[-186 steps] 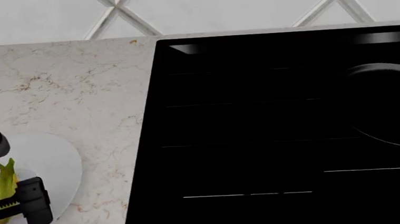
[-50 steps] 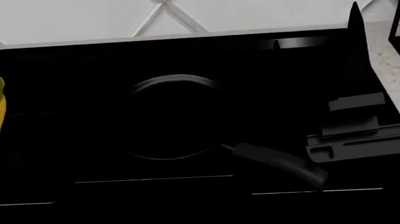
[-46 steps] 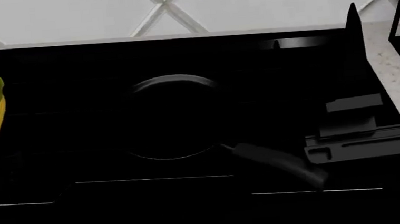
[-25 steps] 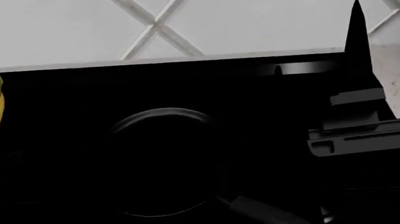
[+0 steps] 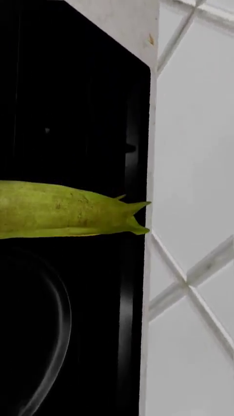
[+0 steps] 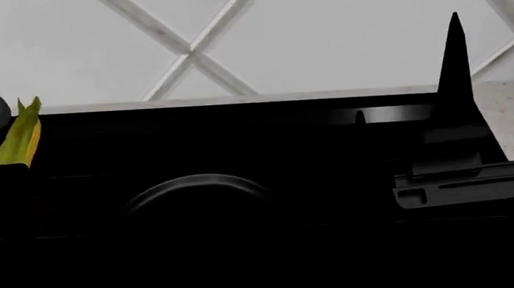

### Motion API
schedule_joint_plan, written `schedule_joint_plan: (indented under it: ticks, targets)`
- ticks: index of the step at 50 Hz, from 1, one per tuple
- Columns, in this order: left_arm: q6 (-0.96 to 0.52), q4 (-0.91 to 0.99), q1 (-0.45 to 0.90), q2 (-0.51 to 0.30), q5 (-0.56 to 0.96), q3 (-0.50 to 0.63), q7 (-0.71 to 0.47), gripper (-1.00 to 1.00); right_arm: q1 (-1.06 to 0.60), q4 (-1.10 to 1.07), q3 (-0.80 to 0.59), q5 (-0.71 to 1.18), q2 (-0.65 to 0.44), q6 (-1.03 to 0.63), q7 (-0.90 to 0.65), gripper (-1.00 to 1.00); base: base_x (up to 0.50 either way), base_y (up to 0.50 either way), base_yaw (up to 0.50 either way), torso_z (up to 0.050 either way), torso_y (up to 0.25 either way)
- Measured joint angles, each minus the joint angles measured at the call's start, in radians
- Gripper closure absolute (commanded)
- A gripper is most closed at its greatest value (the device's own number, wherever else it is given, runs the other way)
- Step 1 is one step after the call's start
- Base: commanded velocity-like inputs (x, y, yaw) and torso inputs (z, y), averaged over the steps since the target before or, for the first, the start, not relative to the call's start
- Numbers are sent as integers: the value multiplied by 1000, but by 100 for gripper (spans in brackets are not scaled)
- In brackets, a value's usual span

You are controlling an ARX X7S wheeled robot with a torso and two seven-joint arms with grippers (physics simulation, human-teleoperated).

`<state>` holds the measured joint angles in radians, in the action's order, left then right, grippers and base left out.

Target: Pick the corn from the plate and place it in the pan.

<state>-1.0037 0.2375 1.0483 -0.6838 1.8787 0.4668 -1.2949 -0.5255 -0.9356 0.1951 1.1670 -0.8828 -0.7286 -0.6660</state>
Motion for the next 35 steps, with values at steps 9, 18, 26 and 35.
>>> schedule_joint_plan:
  ticks: [9,18,26,35]
  targets:
    - [-58,-123,99,121,-119,99,142,100,19,4,-8,-29,12,10,9,-100,0,0,0,0,0]
    - [-78,-232,163,229,-232,185,283,100,50,-1,-6,-54,23,23,8,-100,0,0,0,0,1]
    - [-85,-271,169,278,-282,234,350,100,68,-9,-4,-62,29,28,-2,-100,0,0,0,0,0]
    - [-86,-272,137,306,-311,277,384,100,93,-16,14,-53,22,35,-9,-100,0,0,0,0,1]
